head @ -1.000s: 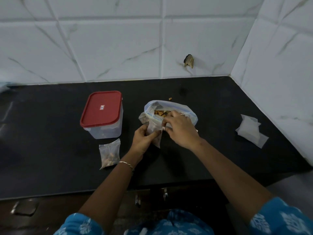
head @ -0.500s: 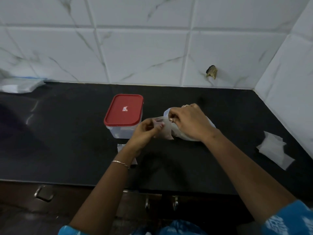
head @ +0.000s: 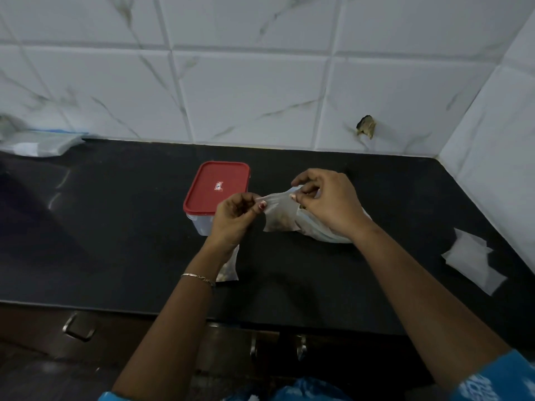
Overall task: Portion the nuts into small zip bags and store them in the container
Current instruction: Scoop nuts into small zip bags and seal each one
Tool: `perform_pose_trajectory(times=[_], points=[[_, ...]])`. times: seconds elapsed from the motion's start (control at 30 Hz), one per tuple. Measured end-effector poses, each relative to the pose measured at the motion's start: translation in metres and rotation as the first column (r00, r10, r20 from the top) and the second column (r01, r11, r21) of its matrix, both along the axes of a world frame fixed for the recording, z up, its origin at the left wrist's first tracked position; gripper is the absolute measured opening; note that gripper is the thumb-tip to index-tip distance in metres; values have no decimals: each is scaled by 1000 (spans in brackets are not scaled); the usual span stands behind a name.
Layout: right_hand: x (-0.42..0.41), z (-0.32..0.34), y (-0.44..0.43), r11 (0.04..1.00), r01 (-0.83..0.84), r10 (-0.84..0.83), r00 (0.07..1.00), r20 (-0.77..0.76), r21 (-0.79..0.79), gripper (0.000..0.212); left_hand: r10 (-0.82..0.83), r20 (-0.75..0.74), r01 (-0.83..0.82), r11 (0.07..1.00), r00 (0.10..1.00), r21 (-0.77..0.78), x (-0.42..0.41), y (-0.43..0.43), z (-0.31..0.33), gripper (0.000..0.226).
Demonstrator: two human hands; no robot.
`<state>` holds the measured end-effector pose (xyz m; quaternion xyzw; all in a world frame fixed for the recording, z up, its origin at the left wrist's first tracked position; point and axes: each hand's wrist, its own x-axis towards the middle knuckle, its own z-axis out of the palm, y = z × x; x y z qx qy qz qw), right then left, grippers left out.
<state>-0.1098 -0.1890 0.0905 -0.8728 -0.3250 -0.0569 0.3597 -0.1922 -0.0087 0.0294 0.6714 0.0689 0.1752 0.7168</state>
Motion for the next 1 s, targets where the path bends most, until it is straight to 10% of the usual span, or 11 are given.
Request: perform_pose_trajectory(times=[1.0], points=[[-12, -20, 8, 832, 207, -104, 970, -222, 515, 8, 50, 60, -53, 998, 997, 43, 17, -9, 21, 5]])
